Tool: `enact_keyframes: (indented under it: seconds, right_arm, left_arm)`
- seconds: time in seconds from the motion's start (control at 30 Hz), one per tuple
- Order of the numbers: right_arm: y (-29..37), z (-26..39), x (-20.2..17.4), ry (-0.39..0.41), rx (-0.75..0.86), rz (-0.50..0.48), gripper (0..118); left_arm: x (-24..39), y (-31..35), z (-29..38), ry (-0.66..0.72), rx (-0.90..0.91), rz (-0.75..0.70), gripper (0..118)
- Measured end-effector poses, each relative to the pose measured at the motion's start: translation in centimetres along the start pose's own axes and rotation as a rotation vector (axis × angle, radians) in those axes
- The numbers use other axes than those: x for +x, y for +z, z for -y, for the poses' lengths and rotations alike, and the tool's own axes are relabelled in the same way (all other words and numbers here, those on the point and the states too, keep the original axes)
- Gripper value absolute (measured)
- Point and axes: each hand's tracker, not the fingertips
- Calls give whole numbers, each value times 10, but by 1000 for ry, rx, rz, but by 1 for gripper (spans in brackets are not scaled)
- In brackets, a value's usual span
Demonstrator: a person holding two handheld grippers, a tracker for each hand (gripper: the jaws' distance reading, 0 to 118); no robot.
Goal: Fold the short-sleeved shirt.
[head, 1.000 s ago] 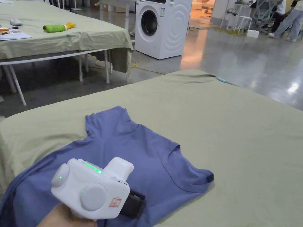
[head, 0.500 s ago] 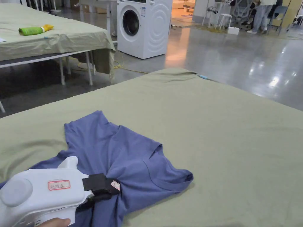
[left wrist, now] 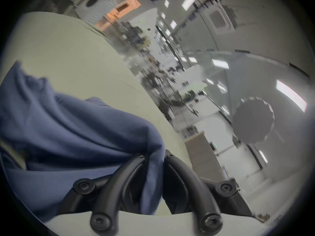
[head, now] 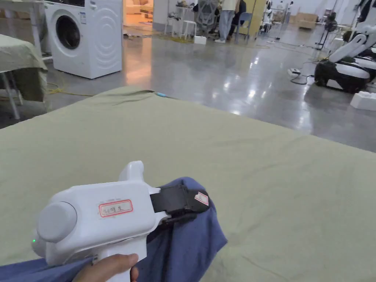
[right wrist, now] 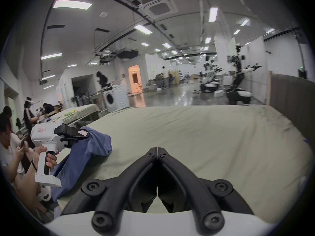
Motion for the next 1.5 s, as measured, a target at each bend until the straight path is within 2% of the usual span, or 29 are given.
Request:
enact_keyframes:
  seconds: [0.13,0.27,0.37,0.5,0.63,0.7,0.73,0.8,0.83,0.9,0.97,1.0,1.03,1.07,1.13,1.2,1.23,1.33,1.43,1.47,1.5]
  right_arm:
    - [60,-2,48,-4,46,141,2]
    - [109,5,84,-17,62,266,2]
    - [133,16,102,-39,48,319,2]
    - [147,35,118,-104,28,343,2]
    - [150,48,123,-144,-3,339,2]
    - [149,51,124,-141,-21,332,2]
    - [147,52,124,-141,-28,326,2]
    - [147,53,123,-145,-31,306,2]
    - [146,53,121,-149,-30,295,2]
    - [143,54,118,-163,-26,261,2]
    - [138,54,113,-167,-29,231,2]
    - [136,55,110,-163,-34,219,2]
    - [133,56,106,-156,-37,208,2]
    - [131,57,102,-151,-43,195,2]
    - [126,59,96,-147,-56,161,2]
    - [122,61,90,-142,-73,134,2]
    - [120,62,87,-137,-82,126,2]
    - [116,61,82,-113,-112,118,2]
    - [116,60,82,-107,-119,122,2]
    - [116,59,82,-110,-119,124,2]
    - [117,58,83,-113,-120,127,2]
  left_arm:
    - [55,-79,58,30,-191,262,15]
    - [109,-125,132,-83,-409,383,15]
    - [125,-140,195,-207,-604,348,15]
    - [120,-150,278,-364,-854,183,15]
    - [97,-160,324,-431,-969,89,15]
    - [88,-159,323,-423,-948,95,16]
    - [84,-154,317,-333,-904,145,29]
    - [78,-140,303,-180,-885,160,82]
    - [77,-132,287,-114,-871,199,96]
    - [77,-101,256,-105,-771,211,96]
    - [76,-62,216,-211,-604,161,94]
    - [73,-44,201,-268,-528,106,83]
    - [67,-26,185,-317,-445,36,34]
    - [60,-10,172,-323,-392,-57,0]
    - [38,12,152,-261,-271,-219,0]
    - [13,23,130,-190,-325,-275,0]
    - [6,32,127,-178,-278,-295,0]
    - [-5,33,92,-236,-180,-380,0]
    - [-11,14,60,-389,-129,-474,0]
    - [-18,5,50,-412,-125,-474,5]
    - [-16,-9,46,-424,-139,-500,24]
